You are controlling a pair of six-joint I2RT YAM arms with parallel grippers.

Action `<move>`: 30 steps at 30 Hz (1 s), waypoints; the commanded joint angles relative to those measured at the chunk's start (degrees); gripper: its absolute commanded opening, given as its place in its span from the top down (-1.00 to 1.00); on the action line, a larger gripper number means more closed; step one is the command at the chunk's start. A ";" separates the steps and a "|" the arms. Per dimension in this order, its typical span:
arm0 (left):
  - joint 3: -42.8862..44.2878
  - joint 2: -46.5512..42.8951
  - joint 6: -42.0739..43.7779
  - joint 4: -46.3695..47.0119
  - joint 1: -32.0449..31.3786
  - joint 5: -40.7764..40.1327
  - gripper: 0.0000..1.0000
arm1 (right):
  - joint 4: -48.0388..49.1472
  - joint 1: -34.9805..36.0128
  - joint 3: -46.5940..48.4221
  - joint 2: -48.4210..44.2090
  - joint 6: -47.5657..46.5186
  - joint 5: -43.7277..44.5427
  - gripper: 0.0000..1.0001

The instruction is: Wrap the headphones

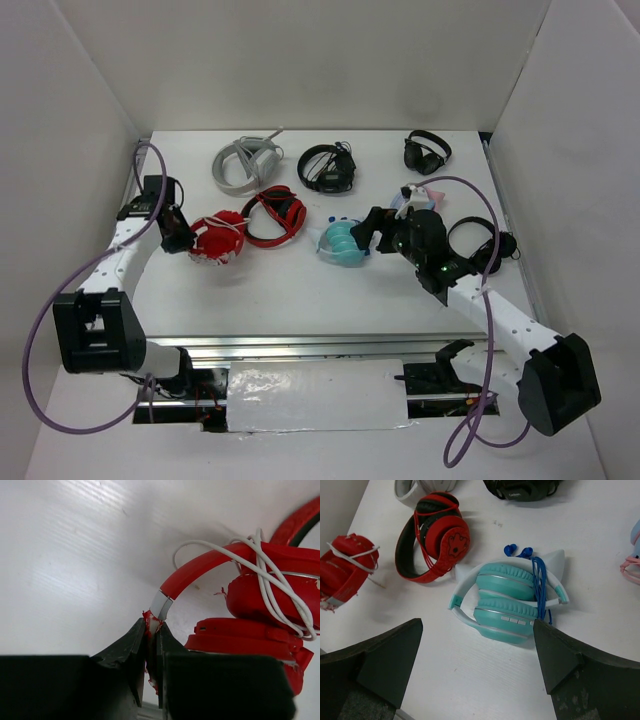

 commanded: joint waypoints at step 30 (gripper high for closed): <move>39.71 38.68 24.23 3.91 8.99 0.39 1.00 | 0.52 -0.89 5.67 7.77 -2.80 -1.02 -0.99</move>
